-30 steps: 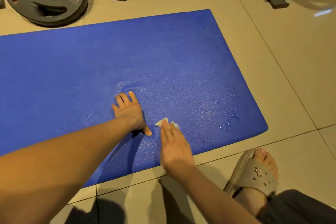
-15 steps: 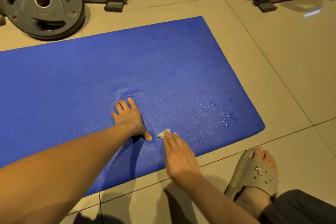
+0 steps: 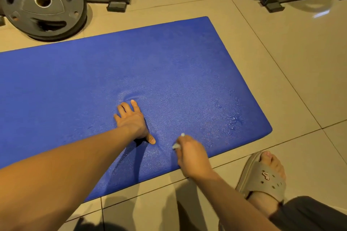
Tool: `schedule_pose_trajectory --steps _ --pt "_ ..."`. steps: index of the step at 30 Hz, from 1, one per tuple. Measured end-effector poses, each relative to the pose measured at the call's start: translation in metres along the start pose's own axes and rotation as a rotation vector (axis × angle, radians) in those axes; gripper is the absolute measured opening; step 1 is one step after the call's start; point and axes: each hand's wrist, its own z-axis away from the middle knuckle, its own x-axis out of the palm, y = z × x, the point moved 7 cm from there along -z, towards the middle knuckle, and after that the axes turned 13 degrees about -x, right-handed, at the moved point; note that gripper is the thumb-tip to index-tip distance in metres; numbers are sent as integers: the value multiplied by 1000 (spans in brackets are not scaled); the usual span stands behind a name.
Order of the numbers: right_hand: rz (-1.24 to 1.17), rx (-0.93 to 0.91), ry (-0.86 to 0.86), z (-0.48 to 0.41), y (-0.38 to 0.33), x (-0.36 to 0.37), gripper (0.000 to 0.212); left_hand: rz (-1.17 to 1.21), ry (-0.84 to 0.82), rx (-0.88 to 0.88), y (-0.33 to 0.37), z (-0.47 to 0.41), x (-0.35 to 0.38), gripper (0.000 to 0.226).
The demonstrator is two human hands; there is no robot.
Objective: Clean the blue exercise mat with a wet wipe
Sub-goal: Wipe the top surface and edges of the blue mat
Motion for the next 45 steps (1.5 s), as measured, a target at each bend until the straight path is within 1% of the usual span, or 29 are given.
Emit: schedule_pose_trajectory --steps 2,4,7,8,10,11,13,15,16,17,19,21,23,24,26,28,30,31,33,34,35,36,37,39,41,42,44,45 --pt "13 -54 -15 3 -6 2 15 7 -1 2 0 1 -1 182" --pt "49 -15 67 -2 15 -18 16 11 0 7 0 1 -2 181" --pt "119 198 180 -15 69 -55 25 22 -2 16 -1 2 -1 181" --pt "106 275 216 -18 85 -64 27 27 -2 18 -1 2 -1 181" --pt "69 374 269 -19 91 -64 27 27 -3 16 -2 2 -1 181" --pt "59 379 282 -17 81 -59 24 23 -1 12 -1 1 0 181" --pt "23 305 270 -9 48 -32 20 14 2 5 -1 1 0 182" --pt "6 161 131 1 6 2 21 12 -1 1 0 1 0 182" --pt "5 98 62 5 -6 13 22 14 0 -1 0 1 -1 182" --pt "7 52 34 6 -7 16 21 18 2 0 -1 1 -1 182" --pt "9 34 104 6 15 1 18 25 6 7 -1 1 -2 182" --pt "23 173 218 6 60 -24 15 34 13 16 -3 1 -1 180" --pt "45 291 325 12 95 -46 18 44 19 26 -4 1 -1 180" --pt "53 320 366 14 101 -50 20 47 19 29 -4 0 0 181" --pt "33 340 434 20 84 -41 21 50 14 24 -4 -1 1 181" --pt "-37 277 441 27 43 -16 20 44 12 16 -3 -1 1 182" --pt "-34 124 409 35 -7 11 17 39 12 7 -2 -2 1 183" --pt "6 36 383 37 -22 20 17 36 13 3 -2 -2 0 183" --pt "84 -83 328 34 -16 21 17 31 14 2 -1 -2 0 183" --pt "117 -84 322 32 1 15 16 29 12 4 -1 -2 -1 183" --pt "136 -12 320 32 24 4 15 30 10 8 -1 -2 -1 182" --pt "128 98 315 33 50 -8 15 33 7 11 -1 -2 0 182" --pt "114 199 337 37 73 -22 15 35 6 14 -2 -2 0 183" --pt "99 309 450 47 92 -37 16 37 3 16 -2 -2 0 182" --pt "40 386 513 53 71 -28 16 33 -4 14 -1 -1 0 182" --pt "-18 382 526 55 51 -15 15 31 -4 11 -1 -1 0 181" --pt "-44 261 495 56 1 17 12 25 -11 4 -1 0 -1 182" --pt "-22 189 424 56 -21 32 11 25 -15 1 -1 -1 -1 182"
